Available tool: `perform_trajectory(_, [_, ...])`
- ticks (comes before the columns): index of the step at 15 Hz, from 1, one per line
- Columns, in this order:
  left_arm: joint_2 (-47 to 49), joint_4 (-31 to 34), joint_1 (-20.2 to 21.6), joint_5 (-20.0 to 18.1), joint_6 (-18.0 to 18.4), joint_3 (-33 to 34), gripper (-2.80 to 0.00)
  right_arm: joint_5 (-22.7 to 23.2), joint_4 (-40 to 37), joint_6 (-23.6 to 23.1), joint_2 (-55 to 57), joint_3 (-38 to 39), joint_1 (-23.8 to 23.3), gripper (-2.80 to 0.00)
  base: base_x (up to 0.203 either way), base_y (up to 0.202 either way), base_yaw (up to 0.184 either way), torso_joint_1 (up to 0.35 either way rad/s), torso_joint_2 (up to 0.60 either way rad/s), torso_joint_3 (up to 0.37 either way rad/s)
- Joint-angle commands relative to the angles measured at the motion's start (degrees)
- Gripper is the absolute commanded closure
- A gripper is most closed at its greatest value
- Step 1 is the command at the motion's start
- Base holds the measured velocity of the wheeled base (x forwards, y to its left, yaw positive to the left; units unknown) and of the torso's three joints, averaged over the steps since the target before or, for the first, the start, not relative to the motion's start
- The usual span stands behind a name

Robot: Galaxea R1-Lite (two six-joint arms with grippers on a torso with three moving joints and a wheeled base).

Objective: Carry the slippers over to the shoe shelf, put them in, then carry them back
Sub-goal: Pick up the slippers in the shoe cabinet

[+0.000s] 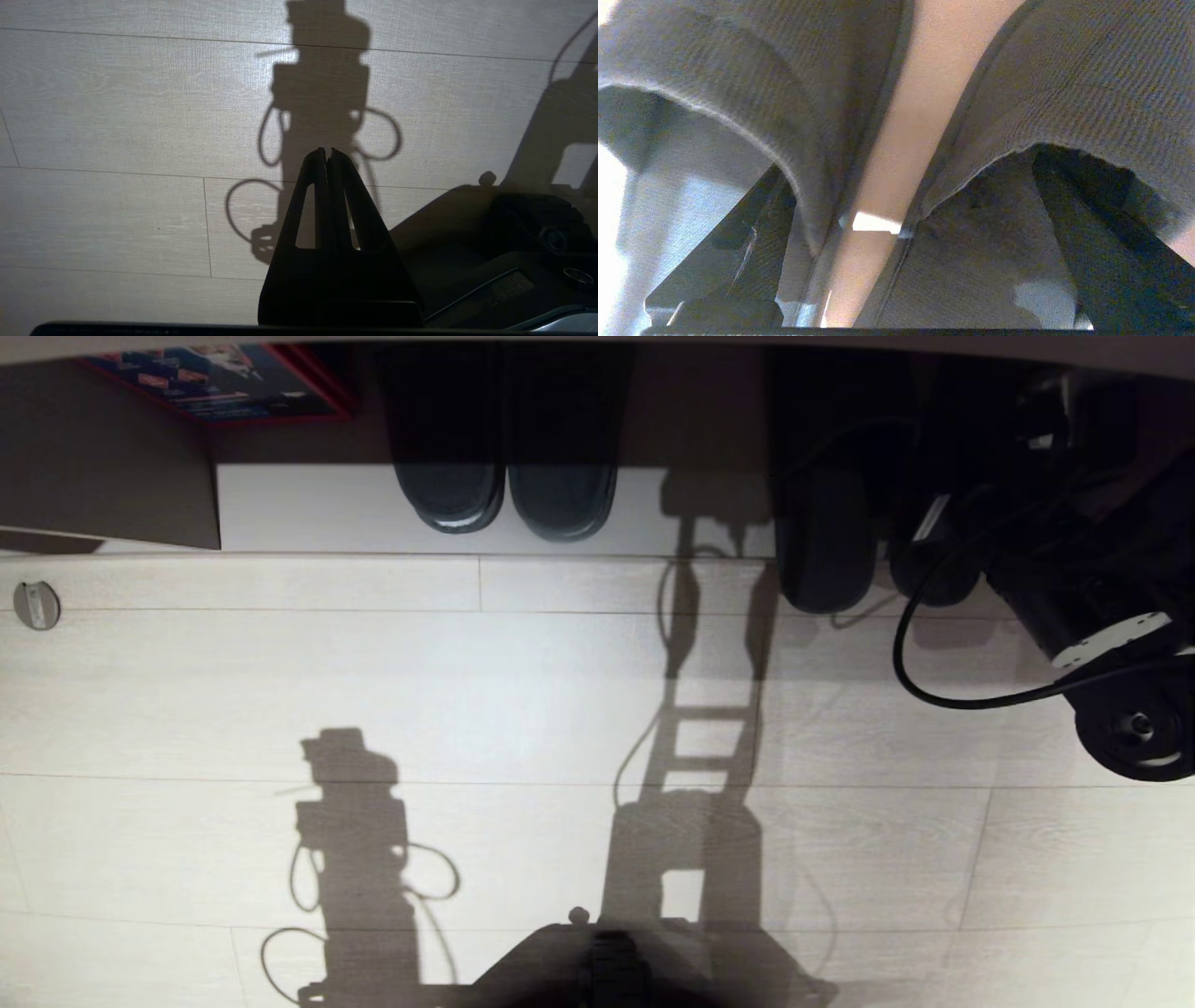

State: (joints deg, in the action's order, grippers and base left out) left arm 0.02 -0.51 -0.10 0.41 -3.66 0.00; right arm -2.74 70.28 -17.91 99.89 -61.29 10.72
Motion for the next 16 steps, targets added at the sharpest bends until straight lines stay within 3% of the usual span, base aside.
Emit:
perform_trajectory(1, [-0.02,-0.02,0.01,0.02,-0.03,0.00,0.00,0.02,0.42,-0.03,1.07,-0.97,-0.14,-2.80,0.000,0.000,0.000,0.000,0.00,0.000])
perform_trajectory(7, [-0.02,0.07,0.01,0.02,-0.03,0.00,0.00,-0.15,0.53,1.14,3.45,-6.12,-0.08,-2.80,0.000,0.000,0.000,0.000,0.00,0.000])
perform_trajectory(8, [-0.02,-0.01,0.01,0.02,-0.03,0.00,0.00,-0.16,0.59,1.53,3.68,-6.42,-0.08,0.00,0.000,0.000,0.000,0.000,0.00,0.000])
perform_trajectory(16, [-0.02,0.07,0.01,0.02,-0.12,0.00,0.00,0.17,2.85,1.92,5.06,-8.23,-0.08,0.00,0.000,0.000,0.000,0.000,0.00,0.000])
